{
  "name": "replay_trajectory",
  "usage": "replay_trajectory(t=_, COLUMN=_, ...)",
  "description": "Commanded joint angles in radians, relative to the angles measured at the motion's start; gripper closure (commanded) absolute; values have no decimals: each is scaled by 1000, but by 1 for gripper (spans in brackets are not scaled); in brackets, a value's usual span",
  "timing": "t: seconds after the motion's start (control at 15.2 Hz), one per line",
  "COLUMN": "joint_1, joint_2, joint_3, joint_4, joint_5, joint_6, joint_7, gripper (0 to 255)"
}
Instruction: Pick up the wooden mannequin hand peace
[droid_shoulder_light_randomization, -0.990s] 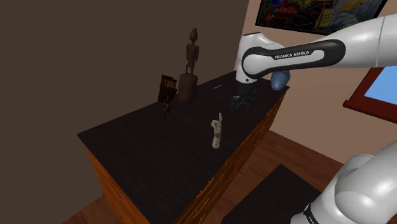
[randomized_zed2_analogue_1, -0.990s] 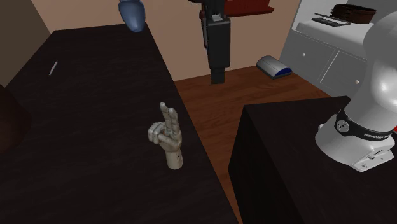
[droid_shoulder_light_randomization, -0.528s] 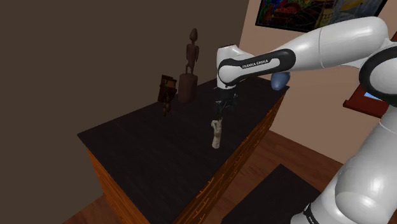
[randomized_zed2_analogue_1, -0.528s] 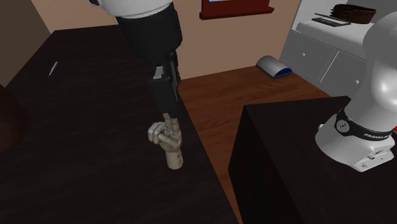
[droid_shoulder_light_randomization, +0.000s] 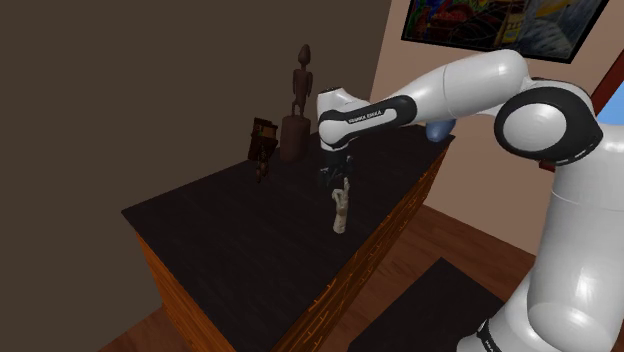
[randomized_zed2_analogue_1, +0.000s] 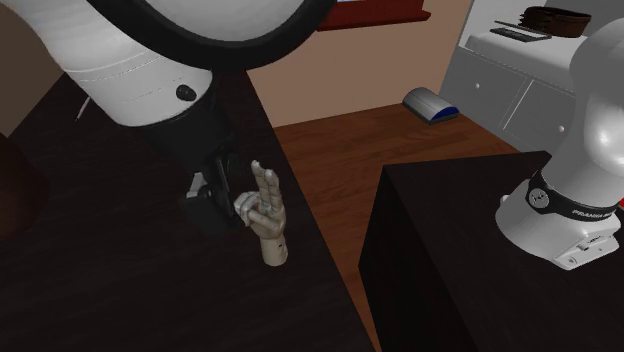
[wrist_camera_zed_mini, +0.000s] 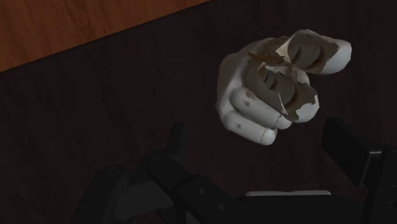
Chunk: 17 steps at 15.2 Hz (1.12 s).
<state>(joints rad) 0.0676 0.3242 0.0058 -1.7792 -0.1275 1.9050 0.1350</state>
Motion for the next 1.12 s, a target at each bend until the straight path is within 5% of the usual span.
replay_trajectory(t=0.0, joint_1=1, joint_2=17, joint_3=0, joint_4=-6, joint_5=-2, joint_6=23, joint_7=3, gripper=0)
replay_trajectory(t=0.4, joint_1=0, joint_2=38, joint_3=0, joint_4=-25, joint_5=-4, joint_6=63, joint_7=8, gripper=0)
replay_trajectory(t=0.46, joint_1=0, joint_2=38, joint_3=0, joint_4=-25, joint_5=-4, joint_6=63, joint_7=8, gripper=255)
replay_trajectory(t=1.06, joint_1=0, joint_2=38, joint_3=0, joint_4=-25, joint_5=-4, joint_6=63, joint_7=8, gripper=255)
